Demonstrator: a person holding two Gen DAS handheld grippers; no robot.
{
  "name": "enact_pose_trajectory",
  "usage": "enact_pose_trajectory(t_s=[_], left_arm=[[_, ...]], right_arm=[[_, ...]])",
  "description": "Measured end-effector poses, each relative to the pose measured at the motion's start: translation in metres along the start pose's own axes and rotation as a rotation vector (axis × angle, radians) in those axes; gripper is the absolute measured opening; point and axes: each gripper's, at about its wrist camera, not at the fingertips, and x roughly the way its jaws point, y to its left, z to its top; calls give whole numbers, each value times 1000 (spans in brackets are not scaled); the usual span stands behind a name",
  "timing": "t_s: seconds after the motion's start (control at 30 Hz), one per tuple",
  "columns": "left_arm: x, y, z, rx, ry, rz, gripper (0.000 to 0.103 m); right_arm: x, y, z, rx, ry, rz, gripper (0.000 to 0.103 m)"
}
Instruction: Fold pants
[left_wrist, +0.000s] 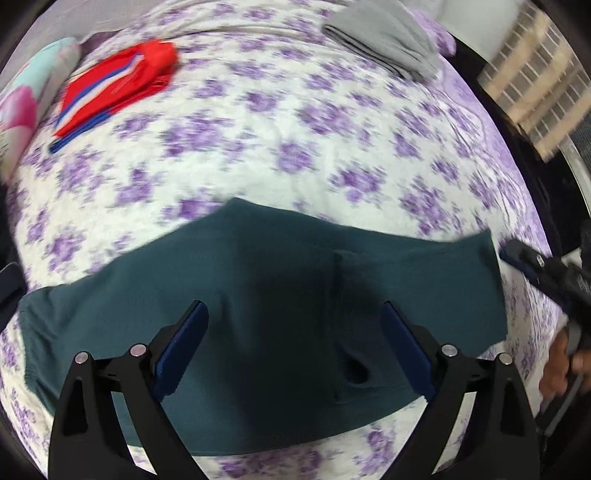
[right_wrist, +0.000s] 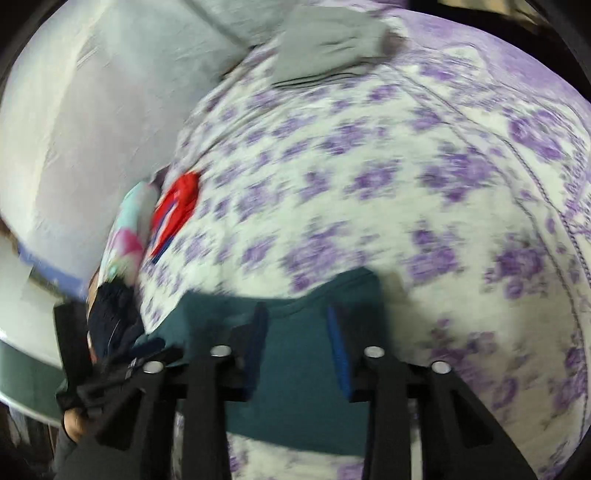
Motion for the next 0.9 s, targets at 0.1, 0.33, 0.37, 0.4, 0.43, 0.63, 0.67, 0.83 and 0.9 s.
enact_pose_trajectory(t_s=[0.1, 0.33, 0.37, 0.4, 0.43, 0.63, 0.67, 0.83, 0.9], left_arm=[[18, -11, -5, 11, 54, 7, 91], [38, -12, -20, 68, 108, 132, 92], [34, -13, -21, 71, 105, 128, 92], [29, -14, -21, 72, 96, 121, 92], [24, -13, -22, 73, 81, 115, 92], [36, 1, -34, 33, 103, 119, 96], [37, 2, -36, 18, 92, 110, 96], [21, 13, -35, -24, 60, 43, 95], [11, 27, -38, -76, 37, 9, 95]], right_arm=[[17, -17, 5, 25, 10, -58, 25], [11, -20, -2, 0, 13, -106, 15], [2, -17, -6, -5, 9, -83, 15], [-6, -16, -9, -7, 11, -64, 16], [-12, -12, -17, -16, 20, -40, 17], [7, -25, -57, -50, 124, -119, 31], [6, -25, -58, -44, 112, -114, 31], [-10, -4, -52, -66, 91, -86, 40], [-17, 6, -50, -79, 70, -67, 48]])
